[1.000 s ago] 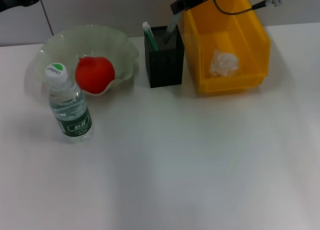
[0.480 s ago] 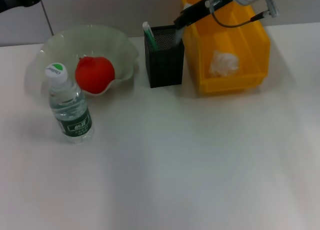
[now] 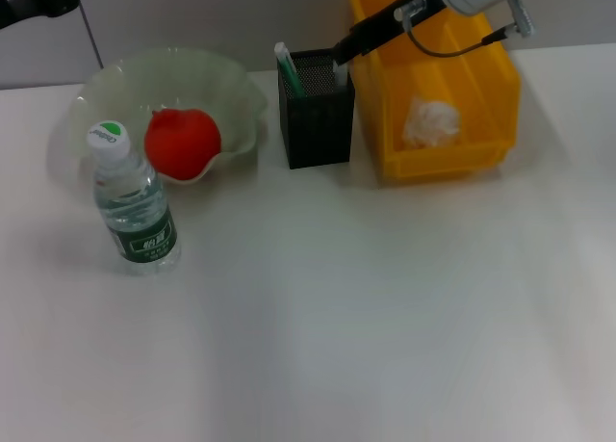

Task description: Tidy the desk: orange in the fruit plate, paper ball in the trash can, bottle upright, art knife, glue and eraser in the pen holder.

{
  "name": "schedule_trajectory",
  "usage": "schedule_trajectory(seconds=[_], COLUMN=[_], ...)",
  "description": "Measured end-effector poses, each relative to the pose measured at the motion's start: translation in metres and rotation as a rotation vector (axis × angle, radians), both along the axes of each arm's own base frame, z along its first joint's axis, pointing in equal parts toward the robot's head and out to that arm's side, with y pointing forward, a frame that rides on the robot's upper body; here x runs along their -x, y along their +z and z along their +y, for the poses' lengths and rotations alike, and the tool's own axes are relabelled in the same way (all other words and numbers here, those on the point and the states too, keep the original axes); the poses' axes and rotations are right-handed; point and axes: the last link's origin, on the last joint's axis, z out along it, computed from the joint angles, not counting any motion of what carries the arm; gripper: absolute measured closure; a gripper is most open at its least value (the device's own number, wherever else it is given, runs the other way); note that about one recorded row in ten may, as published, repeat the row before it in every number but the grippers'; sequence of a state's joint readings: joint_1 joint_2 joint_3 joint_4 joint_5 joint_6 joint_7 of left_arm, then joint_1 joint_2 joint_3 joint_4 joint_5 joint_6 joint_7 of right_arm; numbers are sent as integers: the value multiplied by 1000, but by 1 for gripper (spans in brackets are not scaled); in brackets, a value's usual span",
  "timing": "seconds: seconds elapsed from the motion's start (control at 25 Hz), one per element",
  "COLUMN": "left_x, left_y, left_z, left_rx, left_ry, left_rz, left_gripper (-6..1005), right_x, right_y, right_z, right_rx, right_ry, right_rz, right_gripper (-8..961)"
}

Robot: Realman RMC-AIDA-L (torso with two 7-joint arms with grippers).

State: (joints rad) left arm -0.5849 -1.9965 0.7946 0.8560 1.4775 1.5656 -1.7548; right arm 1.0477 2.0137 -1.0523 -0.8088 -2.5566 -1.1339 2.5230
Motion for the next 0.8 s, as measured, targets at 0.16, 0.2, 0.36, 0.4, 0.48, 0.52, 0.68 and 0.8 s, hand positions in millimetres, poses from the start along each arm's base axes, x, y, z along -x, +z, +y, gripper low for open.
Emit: schedule_trajectory(seconds=[0.16,0.2,0.36,0.4,0.48,0.52,0.68,0.8], left_x=[0,1,0,0,0,-1,-3,-2], left_y=[0,-1,0,1,1,3,6,11], left_z=[0,-1,-4,-6,-6,-8,-12,-17], left_rx=[1,1,7,12,12,20,34,38], left_ry=[0,1,-14,-29,-29,-46,-77,-101], left_rz=[-1,-4,-5,-6,-6,-4,1,14], left_gripper=[604,604,604,604,603,603,524,464], right_x=[2,3,5,3,3,2,-2,-14], right_y=[0,3,13,21,26,30,49,67], right_z=[-1,-4,-12,-20,-25,-30,-56,-84], right_rx=[-1,-10,-40,-60,-70,-65,-35,-4], right_ry=[8,22,62,86,96,101,158,253], right_rz=[1,6,19,26,31,39,128,244], right_gripper=[567,550,478,456,414,392,371,372])
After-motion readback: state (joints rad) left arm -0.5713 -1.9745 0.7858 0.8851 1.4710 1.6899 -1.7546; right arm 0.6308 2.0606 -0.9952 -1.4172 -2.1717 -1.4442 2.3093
